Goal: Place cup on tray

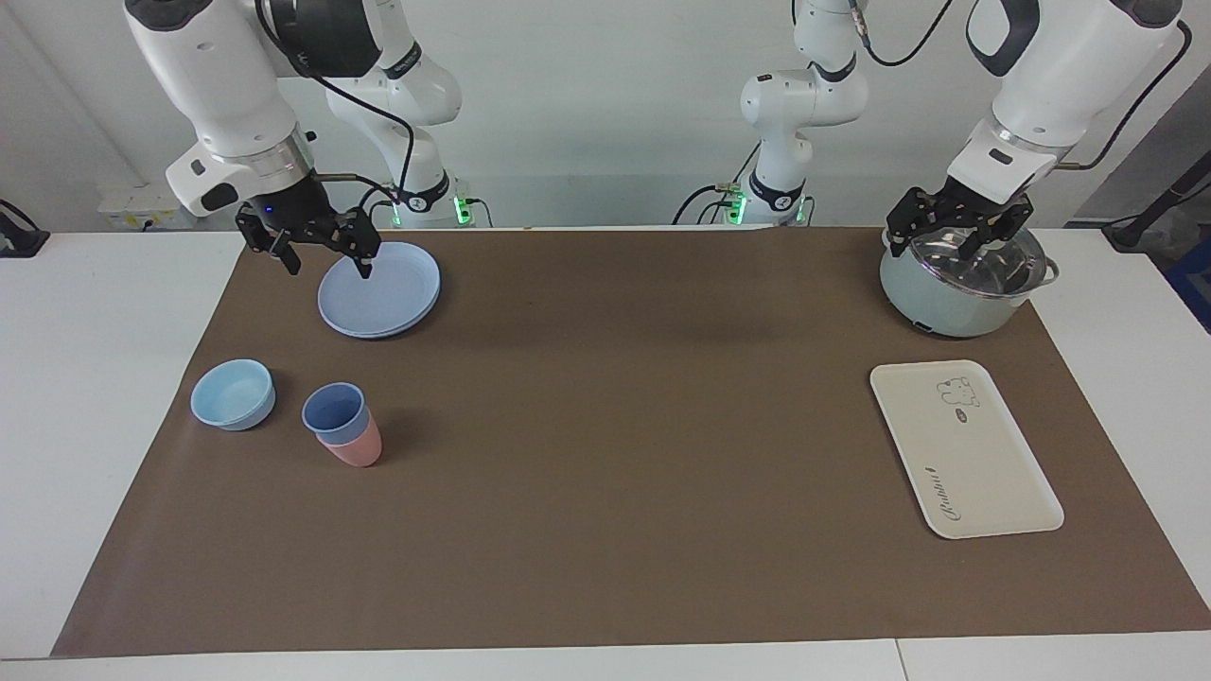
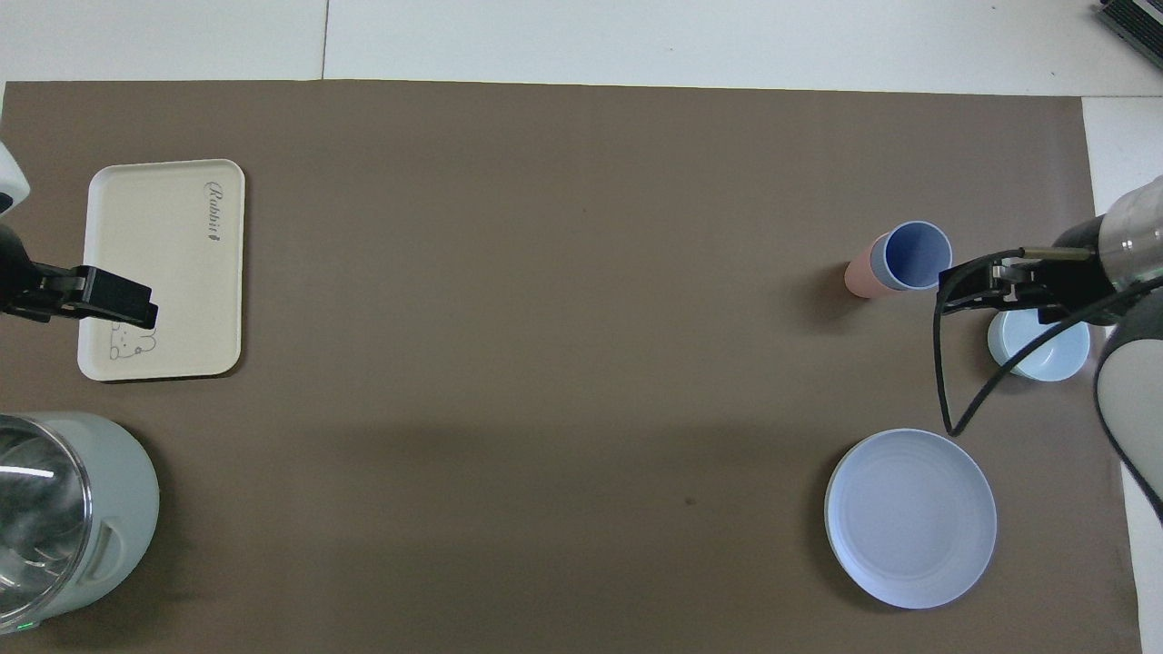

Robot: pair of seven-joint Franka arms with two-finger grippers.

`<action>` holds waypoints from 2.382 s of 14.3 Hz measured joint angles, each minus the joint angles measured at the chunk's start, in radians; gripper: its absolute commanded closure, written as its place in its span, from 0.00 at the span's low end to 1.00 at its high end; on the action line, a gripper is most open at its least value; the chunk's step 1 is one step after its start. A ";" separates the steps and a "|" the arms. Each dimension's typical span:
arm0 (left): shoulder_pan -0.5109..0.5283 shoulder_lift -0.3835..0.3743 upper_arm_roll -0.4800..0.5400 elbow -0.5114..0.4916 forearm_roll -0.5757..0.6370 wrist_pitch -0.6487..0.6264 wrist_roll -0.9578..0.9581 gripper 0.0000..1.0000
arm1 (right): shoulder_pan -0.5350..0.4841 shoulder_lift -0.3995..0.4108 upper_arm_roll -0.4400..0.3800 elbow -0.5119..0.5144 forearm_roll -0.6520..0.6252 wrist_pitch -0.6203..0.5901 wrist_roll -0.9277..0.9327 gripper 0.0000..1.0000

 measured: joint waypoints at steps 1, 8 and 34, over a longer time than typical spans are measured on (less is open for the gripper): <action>0.000 0.000 0.000 0.000 0.000 0.000 0.000 0.00 | 0.000 0.000 0.000 0.000 0.000 0.000 0.000 0.01; 0.000 0.000 0.000 0.000 0.000 0.000 0.000 0.00 | -0.014 -0.001 -0.004 0.000 0.001 0.004 0.011 0.05; 0.000 0.000 0.000 0.000 0.000 0.000 0.000 0.00 | -0.291 0.612 -0.015 0.227 0.360 0.217 0.706 0.03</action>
